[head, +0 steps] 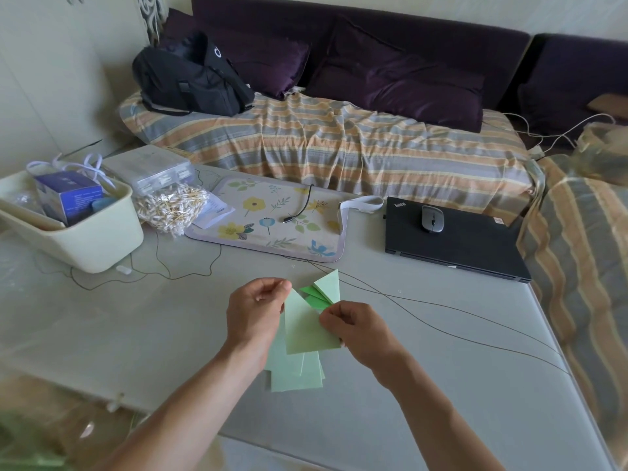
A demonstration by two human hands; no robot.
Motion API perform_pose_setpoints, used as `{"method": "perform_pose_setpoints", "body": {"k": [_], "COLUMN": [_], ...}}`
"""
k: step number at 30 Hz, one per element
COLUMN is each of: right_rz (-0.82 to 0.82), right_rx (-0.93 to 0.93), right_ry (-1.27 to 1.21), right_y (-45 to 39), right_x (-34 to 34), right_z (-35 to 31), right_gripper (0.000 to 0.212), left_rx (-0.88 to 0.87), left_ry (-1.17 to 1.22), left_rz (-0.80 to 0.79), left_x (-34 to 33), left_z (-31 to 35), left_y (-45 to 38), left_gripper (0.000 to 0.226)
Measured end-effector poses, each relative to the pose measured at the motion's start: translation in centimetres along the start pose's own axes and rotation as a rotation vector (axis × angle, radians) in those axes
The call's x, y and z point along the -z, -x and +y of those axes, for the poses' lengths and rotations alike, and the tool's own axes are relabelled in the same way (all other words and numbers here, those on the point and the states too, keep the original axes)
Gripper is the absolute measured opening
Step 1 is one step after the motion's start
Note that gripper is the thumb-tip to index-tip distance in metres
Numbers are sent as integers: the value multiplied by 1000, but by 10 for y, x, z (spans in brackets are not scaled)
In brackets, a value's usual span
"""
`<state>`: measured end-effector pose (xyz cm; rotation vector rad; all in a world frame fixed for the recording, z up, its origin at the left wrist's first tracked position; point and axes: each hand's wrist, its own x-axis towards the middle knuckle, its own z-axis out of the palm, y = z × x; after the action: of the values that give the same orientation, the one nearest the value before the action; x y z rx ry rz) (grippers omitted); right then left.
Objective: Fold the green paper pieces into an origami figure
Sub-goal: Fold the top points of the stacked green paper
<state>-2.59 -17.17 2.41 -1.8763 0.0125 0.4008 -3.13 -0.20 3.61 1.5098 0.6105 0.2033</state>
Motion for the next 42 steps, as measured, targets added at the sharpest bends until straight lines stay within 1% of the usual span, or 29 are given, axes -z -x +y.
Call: {"method": "perform_pose_setpoints", "body": {"k": [3,6,7,9,12,14,15,17,18,19,21,24,27,29,32,34,36,39,40,42], "right_rz": [60,75,71,82,152,211,240,273,276,271,243,123,78,107,165,163,103,-43,-67,-66], "right_rx": [15,37,40,31,-7,-30,-38,-58,-71,-87,-108,-121,-130,-137,-151,-150,-140,-122,-119,-111], "right_ry": [94,151,159,170,130,34,-9,-82,-121,-153,-197,-285,-300,-315,-362,-341,-292,-241,-234,-245], "right_y": [-3,-4,-4,-4,-6,-8,-8,-8,-7,-7,-7,-6,-4,-5,-7,-7,-5,-2,-2,-3], "right_x": [1,2,2,3,4,5,5,7,7,6,5,1,1,1,3,4,6,6,6,5], "right_z": [6,10,12,12,11,11,11,10,9,9,8,7,7,8,10,11,10,7,6,6], "right_gripper": [17,12,12,12,10,4,4,12,16,20,24,29,28,26,24,22,20,17,17,20], "left_rx": [-9,-75,-89,-95,-93,-35,10,93,120,133,134,133,162,178,208,234,224,159,142,139], "left_ry": [-81,-245,-298,-385,-436,-432,-434,-477,-500,-512,-513,-430,-369,-350,-362,-372,-334,-244,-226,-220], "left_rz": [-15,-70,-112,-192,-213,-253,-309,-435,-467,-472,-433,-357,-334,-361,-452,-487,-439,-299,-267,-233], "left_x": [-1,-2,-1,1,3,5,6,7,6,5,3,3,5,5,5,3,1,2,3,3], "left_z": [-6,-8,-8,-8,-10,-11,-12,-14,-15,-16,-14,-10,-9,-7,-3,0,1,3,4,4], "left_y": [-1,2,3,6,7,5,5,8,10,11,14,13,12,13,16,18,18,14,12,10], "left_gripper": [7,7,10,10,8,8,8,6,7,7,7,7,8,8,16,20,20,11,8,4]}}
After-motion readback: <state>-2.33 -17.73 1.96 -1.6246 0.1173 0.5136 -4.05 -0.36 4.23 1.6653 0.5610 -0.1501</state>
